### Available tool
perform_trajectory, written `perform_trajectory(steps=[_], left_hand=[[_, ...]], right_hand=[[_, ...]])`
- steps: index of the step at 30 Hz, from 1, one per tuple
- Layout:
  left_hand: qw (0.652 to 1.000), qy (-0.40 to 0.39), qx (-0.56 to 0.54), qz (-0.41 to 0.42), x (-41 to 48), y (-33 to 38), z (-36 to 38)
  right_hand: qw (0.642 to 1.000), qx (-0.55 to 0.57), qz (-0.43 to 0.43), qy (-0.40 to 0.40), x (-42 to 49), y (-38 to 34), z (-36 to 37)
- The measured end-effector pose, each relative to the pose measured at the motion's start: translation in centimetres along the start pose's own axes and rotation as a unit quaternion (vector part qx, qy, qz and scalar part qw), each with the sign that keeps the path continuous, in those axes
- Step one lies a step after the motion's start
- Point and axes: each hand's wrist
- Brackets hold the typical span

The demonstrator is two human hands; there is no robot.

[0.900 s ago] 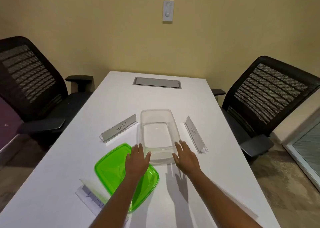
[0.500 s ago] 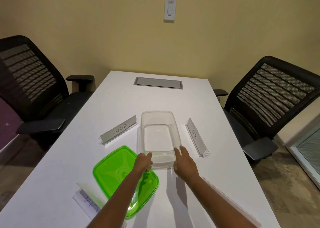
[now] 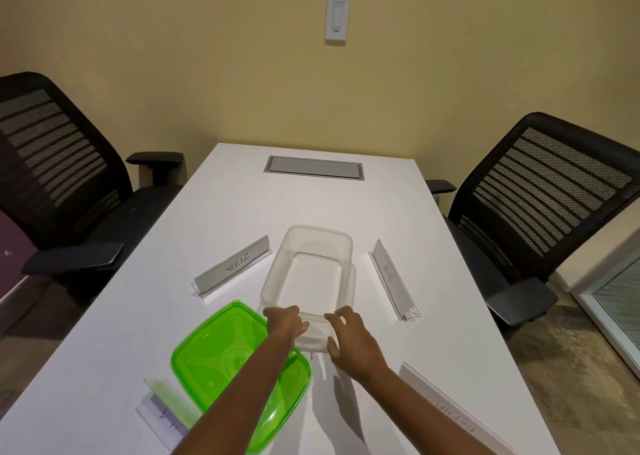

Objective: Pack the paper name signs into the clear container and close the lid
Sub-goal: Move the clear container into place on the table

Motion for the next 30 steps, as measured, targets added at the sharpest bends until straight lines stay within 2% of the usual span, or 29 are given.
perform_trajectory(steps=[7, 14, 22, 30], left_hand=[[0.997, 0.029, 0.059, 0.033, 2.8, 0.8, -2.4], [0.985, -0.022, 0.154, 0.07, 6.2, 1.6, -5.3], [0.969, -0.027, 0.231, 0.088, 7.6, 2.6, -5.3], [0.974, 0.065, 0.183, 0.119, 4.8, 2.0, -4.7]], right_hand=[[0.992, 0.114, 0.042, 0.022, 2.6, 1.4, -2.3], [0.97, 0.201, 0.135, 0.026, 5.8, 2.7, -3.7], [0.949, 0.23, 0.218, -0.006, 8.8, 4.1, -4.5], [0.923, 0.289, 0.255, -0.008, 10.0, 4.8, -3.8]])
Point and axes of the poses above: each hand's wrist, its own x-axis towards the middle knuckle, its own z-axis out of the palm, y = z × x, and after that the axes turned 13 degrees about z, right-handed
